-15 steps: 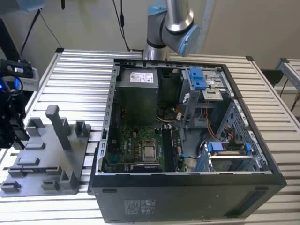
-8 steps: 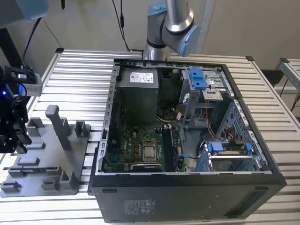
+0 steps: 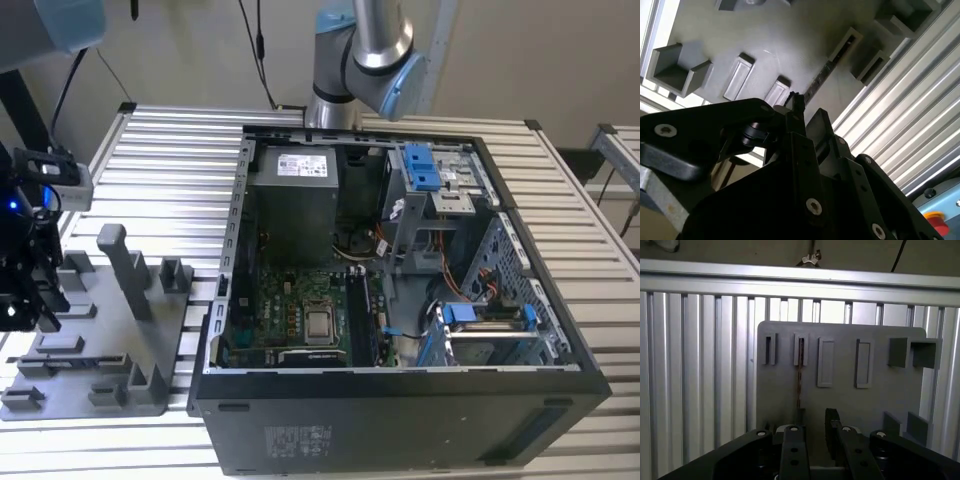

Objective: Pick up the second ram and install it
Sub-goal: 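Pick up the second ram and move it above second insertion slot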

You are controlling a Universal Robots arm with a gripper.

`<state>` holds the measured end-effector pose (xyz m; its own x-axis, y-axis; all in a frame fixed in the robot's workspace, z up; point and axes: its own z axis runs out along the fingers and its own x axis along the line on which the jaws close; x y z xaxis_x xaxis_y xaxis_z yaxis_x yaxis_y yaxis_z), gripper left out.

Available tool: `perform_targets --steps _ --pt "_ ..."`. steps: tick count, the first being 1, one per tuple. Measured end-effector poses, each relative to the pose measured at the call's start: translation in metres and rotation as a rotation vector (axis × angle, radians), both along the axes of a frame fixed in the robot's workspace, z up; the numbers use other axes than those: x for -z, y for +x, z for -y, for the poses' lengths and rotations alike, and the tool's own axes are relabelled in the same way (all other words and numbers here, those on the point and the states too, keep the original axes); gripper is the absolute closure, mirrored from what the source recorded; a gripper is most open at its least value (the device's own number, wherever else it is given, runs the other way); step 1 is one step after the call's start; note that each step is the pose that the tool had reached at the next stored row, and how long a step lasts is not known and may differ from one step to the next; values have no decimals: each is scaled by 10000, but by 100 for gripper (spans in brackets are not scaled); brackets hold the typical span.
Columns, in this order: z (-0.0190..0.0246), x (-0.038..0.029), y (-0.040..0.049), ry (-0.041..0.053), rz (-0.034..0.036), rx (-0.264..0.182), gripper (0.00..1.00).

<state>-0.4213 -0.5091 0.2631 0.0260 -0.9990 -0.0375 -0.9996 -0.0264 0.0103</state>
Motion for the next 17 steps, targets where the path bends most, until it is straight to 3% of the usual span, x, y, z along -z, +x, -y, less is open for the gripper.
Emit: perform_targets --steps 17 --pt "13 152 -6 -1 0 -65 70"
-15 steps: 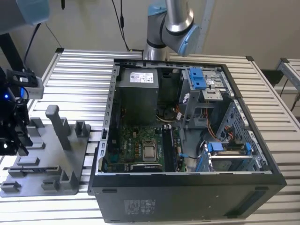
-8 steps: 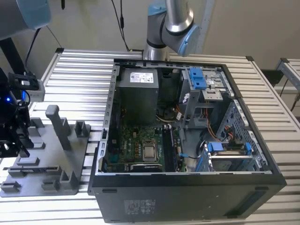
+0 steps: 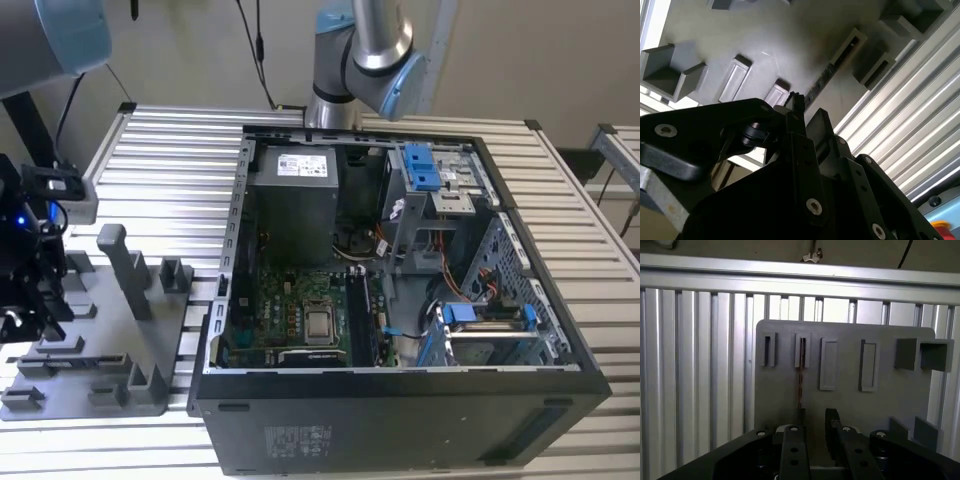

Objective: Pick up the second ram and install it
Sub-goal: 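Pick up the second ram and move it above second insertion slot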

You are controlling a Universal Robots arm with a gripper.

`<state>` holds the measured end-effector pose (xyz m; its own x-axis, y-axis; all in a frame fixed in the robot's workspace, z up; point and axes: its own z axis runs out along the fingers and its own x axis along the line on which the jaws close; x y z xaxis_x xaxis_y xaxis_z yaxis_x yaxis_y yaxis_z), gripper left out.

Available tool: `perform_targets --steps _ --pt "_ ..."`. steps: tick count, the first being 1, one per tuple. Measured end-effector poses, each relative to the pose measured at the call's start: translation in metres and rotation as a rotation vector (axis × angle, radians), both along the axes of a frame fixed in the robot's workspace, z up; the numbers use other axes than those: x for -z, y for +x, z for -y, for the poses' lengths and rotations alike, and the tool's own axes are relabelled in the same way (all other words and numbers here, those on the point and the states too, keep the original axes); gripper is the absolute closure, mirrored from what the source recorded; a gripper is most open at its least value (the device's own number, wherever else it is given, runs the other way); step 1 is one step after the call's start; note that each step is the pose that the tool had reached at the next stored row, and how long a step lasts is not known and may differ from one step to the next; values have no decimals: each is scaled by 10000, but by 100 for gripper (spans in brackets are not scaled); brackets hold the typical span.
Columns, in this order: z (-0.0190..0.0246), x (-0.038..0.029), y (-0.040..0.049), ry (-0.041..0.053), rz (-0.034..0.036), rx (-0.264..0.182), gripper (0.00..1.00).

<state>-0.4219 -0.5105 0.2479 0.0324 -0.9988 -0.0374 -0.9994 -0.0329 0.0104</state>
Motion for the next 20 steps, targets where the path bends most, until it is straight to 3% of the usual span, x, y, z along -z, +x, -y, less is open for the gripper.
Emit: perform_targets --steps 9,20 --pt "75 143 -17 1 2 -192 70" --pt "87 342 -35 10 0 -507 70"
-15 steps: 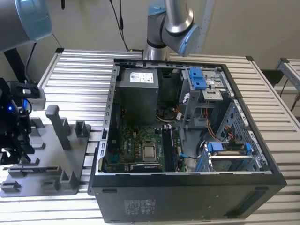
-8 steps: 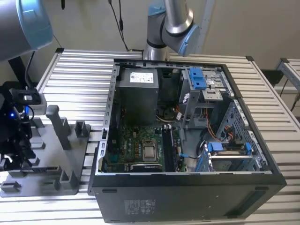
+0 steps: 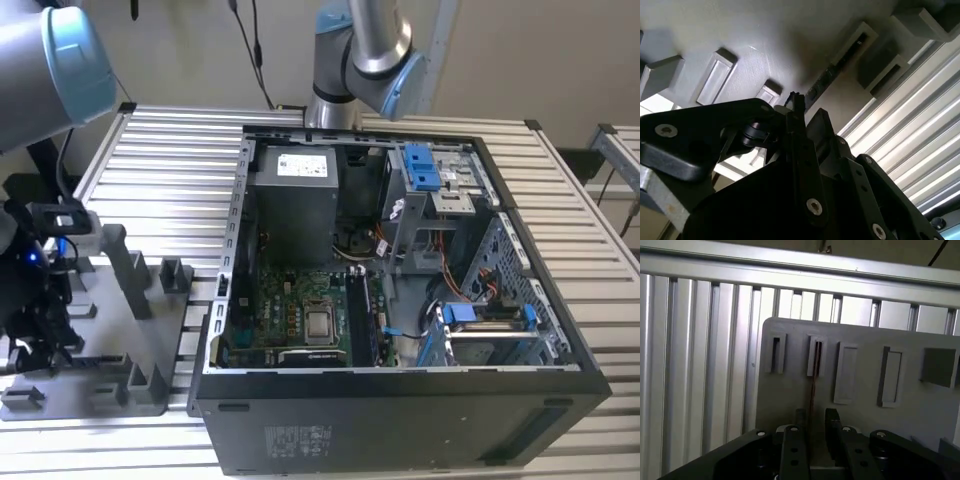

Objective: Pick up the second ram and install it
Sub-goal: 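Pick up the second ram and move it above second insertion slot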

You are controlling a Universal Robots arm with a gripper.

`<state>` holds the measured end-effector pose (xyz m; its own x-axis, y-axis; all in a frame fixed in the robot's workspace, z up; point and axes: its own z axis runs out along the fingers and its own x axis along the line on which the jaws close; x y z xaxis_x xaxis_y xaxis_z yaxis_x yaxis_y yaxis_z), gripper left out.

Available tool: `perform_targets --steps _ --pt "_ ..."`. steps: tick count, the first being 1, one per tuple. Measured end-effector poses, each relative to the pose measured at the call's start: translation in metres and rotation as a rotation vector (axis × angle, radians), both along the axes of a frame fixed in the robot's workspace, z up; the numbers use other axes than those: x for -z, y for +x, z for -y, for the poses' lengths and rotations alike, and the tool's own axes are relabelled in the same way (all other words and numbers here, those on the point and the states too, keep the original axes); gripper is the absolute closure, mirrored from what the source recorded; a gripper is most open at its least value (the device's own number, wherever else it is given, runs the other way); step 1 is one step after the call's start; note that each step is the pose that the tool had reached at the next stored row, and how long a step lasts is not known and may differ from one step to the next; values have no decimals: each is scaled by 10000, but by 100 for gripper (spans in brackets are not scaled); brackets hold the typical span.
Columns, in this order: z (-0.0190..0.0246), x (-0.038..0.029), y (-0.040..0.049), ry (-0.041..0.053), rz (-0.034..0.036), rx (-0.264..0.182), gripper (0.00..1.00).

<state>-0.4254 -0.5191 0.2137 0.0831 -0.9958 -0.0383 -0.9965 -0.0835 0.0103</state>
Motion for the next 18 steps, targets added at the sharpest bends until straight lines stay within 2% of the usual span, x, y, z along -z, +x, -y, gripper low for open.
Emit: perform_targets --steps 9,15,16,17,18 --pt "0 162 -29 1 1 0 70" --pt "0 175 -30 1 1 0 70" --pt "0 176 -31 0 0 1 71" --pt "0 178 -31 0 0 0 78" --pt "0 180 -31 0 0 1 78"
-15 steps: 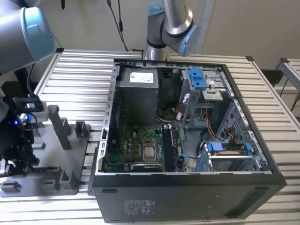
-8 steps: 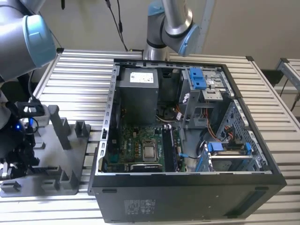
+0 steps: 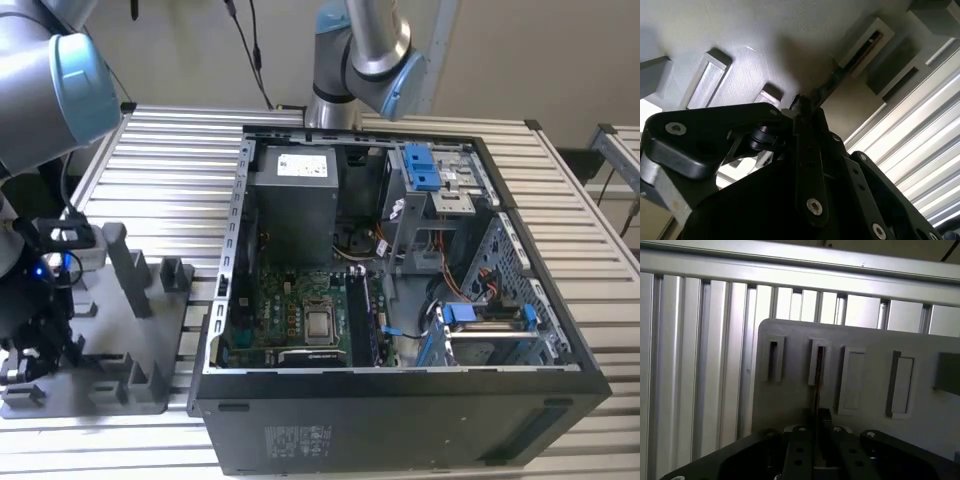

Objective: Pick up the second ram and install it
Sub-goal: 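Pick up the second ram and move it above second insertion slot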

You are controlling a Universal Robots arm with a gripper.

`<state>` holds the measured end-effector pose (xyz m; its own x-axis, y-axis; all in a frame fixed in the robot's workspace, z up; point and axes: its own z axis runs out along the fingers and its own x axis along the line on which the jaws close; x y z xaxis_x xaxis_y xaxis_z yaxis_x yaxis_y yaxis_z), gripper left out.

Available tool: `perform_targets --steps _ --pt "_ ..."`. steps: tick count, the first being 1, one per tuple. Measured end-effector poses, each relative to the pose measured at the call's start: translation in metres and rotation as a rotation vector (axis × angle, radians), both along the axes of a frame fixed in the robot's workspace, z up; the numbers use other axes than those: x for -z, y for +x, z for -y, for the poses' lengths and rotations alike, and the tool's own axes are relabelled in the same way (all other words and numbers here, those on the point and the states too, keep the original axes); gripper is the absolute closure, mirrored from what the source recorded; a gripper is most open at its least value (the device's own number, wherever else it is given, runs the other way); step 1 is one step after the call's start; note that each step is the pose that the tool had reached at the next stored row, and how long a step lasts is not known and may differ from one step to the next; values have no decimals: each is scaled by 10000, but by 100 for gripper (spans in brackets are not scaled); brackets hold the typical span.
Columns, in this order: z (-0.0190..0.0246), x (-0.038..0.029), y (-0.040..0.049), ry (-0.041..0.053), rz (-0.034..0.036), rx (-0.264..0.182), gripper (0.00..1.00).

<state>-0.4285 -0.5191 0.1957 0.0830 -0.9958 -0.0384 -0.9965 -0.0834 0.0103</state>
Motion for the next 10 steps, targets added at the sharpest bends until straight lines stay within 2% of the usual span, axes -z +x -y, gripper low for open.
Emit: perform_targets --steps 1,2,10 --pt "0 1 0 0 -2 0 85" --pt "0 3 0 -1 -1 -1 86" --pt "0 19 -2 0 0 -1 86"
